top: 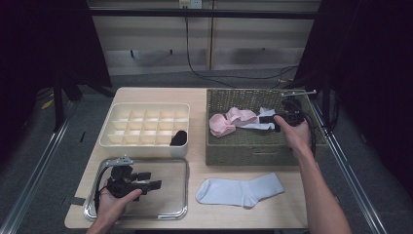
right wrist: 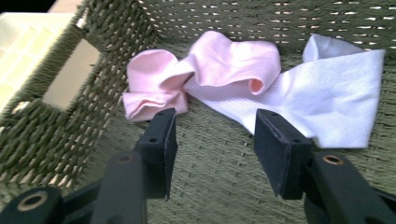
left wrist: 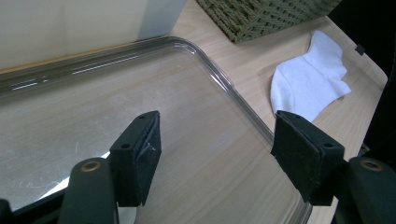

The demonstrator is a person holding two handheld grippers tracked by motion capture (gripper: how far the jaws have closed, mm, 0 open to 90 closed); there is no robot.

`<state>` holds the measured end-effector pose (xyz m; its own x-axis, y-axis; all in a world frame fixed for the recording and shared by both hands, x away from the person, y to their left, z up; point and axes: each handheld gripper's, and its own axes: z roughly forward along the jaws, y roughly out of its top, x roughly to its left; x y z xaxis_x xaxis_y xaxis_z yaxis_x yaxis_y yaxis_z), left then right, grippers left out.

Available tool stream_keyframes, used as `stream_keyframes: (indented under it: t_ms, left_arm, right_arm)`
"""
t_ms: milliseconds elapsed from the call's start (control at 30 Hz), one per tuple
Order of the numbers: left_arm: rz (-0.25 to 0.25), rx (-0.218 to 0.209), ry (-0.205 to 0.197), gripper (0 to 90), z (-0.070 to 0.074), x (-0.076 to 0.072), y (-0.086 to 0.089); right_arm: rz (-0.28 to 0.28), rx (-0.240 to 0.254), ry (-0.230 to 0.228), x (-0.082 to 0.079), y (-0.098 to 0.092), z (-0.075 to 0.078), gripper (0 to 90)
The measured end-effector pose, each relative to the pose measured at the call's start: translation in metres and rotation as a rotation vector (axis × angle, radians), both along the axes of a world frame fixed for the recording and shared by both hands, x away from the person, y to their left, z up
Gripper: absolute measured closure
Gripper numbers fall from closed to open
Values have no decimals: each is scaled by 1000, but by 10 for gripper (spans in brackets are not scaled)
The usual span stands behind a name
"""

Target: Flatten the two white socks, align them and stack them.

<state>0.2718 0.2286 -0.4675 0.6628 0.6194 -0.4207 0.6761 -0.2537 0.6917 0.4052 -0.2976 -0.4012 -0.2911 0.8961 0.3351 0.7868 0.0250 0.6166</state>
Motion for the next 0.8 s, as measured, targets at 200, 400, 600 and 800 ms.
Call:
stream_keyframes:
  t_ms: [200, 400, 600, 800]
  left_arm:
    - [-6, -6, 4, 330, 0, -1, -1]
    - [9, -26, 15, 332, 0, 1, 0]
    - [5, -19, 13, 316, -1, 3, 1]
    - [-29, 44, -34, 301, 4, -2, -5]
  right_arm:
    - [-24, -31, 25, 13, 0, -2, 551]
    - [-44, -37, 36, 26, -3, -4, 584]
    - [-57, -77, 77, 41, -3, -12, 581]
    - [-70, -135, 151, 58, -2, -25, 578]
